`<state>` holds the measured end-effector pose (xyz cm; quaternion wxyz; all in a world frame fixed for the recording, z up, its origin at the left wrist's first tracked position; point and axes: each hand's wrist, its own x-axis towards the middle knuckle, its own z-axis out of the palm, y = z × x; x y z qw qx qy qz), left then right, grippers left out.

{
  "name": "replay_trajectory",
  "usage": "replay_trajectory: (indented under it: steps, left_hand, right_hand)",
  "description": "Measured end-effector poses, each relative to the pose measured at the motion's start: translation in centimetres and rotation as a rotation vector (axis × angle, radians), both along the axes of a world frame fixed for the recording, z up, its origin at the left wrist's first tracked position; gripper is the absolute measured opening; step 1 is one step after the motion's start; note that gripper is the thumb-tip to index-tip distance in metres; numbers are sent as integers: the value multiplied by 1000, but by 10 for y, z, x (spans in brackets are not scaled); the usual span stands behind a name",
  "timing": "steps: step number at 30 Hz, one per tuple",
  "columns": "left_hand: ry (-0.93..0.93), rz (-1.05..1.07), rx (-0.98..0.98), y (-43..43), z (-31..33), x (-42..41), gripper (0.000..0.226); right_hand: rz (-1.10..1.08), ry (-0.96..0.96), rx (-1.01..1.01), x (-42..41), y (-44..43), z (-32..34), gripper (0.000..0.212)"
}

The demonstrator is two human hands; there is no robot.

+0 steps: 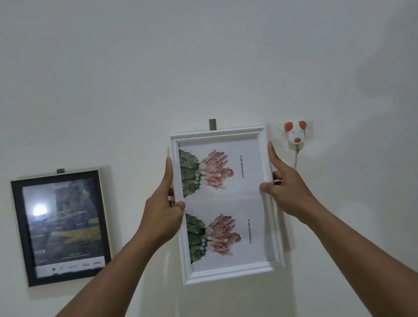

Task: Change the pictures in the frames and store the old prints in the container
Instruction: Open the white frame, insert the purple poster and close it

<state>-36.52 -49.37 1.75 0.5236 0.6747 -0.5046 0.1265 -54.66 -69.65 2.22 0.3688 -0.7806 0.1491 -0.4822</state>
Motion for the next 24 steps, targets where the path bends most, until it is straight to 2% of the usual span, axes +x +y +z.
replay_trajectory:
  steps: [9, 15, 24]
  left_hand:
    - [18, 21, -14, -3, -3, 1, 93]
    - [36, 56, -60, -5, -9, 2, 92]
    - [9, 134, -129, -14, -17, 10, 92]
  right_hand:
    - [-50, -17, -30, 6, 2, -3, 94]
    - [-64, -82, -37, 10, 4, -6, 76]
    - [-108, -103, -93, 12, 3, -12, 81]
